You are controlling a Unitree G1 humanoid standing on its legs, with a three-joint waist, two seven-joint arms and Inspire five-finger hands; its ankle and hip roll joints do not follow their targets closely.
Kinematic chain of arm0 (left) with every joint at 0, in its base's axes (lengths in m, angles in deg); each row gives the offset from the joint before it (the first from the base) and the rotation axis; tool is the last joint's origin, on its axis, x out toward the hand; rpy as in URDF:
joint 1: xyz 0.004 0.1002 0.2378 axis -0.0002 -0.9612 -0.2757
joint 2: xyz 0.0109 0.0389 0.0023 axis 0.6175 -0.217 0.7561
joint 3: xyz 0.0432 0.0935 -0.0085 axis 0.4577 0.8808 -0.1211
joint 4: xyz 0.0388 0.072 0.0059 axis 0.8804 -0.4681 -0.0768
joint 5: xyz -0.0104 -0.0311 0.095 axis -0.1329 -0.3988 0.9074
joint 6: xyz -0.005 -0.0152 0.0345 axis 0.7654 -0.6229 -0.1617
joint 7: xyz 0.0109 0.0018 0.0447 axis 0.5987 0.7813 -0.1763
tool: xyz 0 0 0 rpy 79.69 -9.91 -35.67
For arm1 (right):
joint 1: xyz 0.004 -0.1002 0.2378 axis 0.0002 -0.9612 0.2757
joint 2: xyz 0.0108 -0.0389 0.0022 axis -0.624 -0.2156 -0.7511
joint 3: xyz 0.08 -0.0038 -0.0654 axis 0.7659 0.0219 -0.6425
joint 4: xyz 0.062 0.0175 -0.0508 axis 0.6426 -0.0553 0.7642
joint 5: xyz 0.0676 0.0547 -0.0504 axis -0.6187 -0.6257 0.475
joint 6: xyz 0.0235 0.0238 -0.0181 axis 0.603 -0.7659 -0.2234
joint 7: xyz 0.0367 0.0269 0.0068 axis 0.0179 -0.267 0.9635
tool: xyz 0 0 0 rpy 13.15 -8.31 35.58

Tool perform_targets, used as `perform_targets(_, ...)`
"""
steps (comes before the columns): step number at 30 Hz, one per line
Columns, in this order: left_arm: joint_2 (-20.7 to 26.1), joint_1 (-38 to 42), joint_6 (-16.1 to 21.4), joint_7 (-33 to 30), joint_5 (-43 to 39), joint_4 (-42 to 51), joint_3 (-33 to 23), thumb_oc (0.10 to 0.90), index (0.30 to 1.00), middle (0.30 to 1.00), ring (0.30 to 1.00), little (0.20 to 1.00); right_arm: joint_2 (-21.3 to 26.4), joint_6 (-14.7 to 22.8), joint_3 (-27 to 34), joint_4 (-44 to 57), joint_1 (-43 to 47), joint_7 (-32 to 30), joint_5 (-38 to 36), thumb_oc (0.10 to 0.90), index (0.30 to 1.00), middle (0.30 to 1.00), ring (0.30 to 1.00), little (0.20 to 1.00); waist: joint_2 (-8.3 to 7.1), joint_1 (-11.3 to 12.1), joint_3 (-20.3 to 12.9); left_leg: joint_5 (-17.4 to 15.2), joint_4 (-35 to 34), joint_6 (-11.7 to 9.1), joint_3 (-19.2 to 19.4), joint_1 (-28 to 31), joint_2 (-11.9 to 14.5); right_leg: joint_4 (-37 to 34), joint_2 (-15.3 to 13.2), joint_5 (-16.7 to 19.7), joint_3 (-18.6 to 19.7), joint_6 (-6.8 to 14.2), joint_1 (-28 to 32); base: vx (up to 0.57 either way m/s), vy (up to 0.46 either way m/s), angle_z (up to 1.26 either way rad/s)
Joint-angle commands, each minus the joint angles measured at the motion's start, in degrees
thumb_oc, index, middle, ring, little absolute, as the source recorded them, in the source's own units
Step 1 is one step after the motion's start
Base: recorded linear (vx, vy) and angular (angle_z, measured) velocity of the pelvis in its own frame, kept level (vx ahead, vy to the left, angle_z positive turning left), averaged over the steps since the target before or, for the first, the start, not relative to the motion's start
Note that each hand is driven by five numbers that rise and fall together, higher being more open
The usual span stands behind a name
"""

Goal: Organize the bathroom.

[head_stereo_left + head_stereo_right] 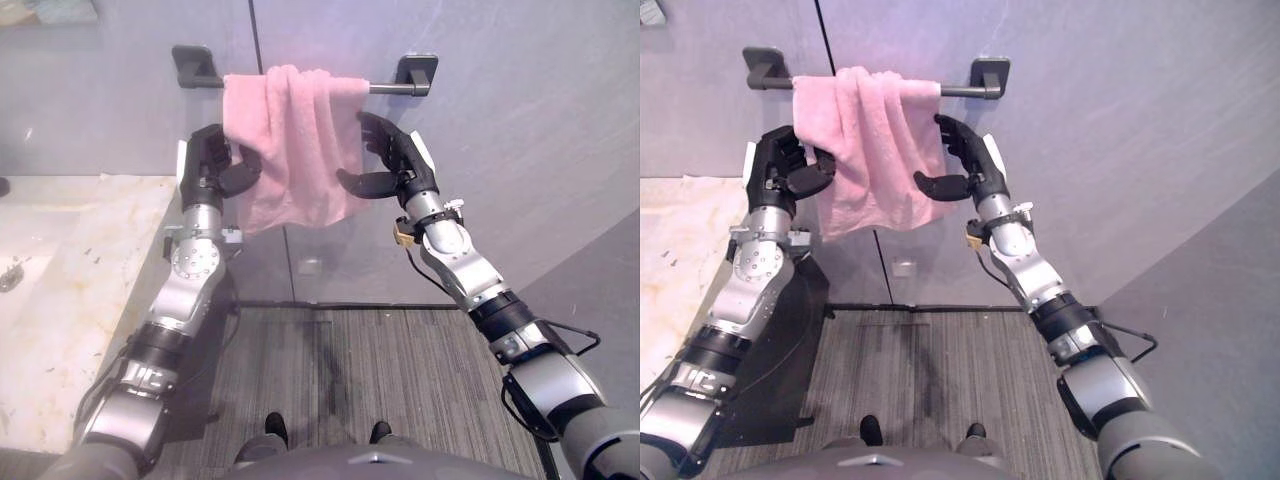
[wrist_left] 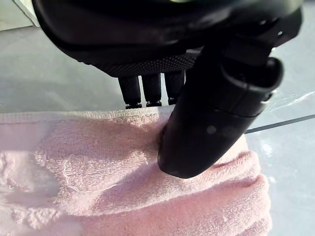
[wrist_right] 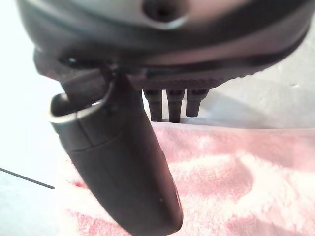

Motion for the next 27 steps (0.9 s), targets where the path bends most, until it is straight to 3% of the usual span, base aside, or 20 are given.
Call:
perform_targets(1, 1.1, 5.8, 2.5, 0.3, 4.1, 2.3, 3.4, 0.4, 0.3, 0.3, 0.3, 0.3, 0.5, 5.1, 2.6, 5.7, 7.9, -1.7, 1.2, 0.8, 0.9, 0.9, 0.9, 0.9, -1.25, 2.7, -2.7, -11.8, 2.5, 1.3, 0.3, 5.3, -3.5, 2.6, -0.6, -3.7, 0.0, 5.3, -3.0, 0.0, 0.0, 0.0)
perform_targets(8, 1.1, 4.5, 2.7, 0.7, 4.3, 2.8, 2.9, 0.4, 0.3, 0.3, 0.3, 0.3, -0.8, 5.7, 4.4, 6.9, 6.7, -6.2, 1.0, 0.8, 0.9, 0.9, 0.9, 0.9, -1.03, 2.6, -2.7, -12.0, 2.6, 1.5, 0.3, 5.5, -3.6, 3.6, -0.8, -4.0, 0.3, 5.3, -3.5, 0.0, 0.0, 0.0)
perform_targets(16, 1.2, 3.8, 3.0, 0.2, 4.2, 3.1, 2.8, 0.4, 0.3, 0.3, 0.3, 0.3, -2.0, 6.7, 4.6, 7.4, 4.3, -5.8, 0.9, 0.8, 0.9, 0.9, 0.9, 0.9, -0.72, 2.0, -2.8, -12.0, 2.6, 1.6, 0.8, 5.8, -3.4, 3.5, -0.7, -4.1, 0.3, 5.1, -3.5, 0.0, 0.0, 0.0)
perform_targets(27, 0.4, 2.0, 3.7, -1.0, 5.2, 3.3, 2.1, 0.4, 0.3, 0.3, 0.3, 0.3, -4.4, 9.7, 6.3, 9.2, -1.0, -9.9, 1.6, 0.8, 0.9, 0.9, 0.9, 0.9, -0.24, 1.1, -2.5, -12.1, 2.7, 1.8, 1.3, 6.1, -3.4, 4.3, -1.1, -4.1, 0.6, 5.3, -4.2, 0.0, 0.001, -0.01)
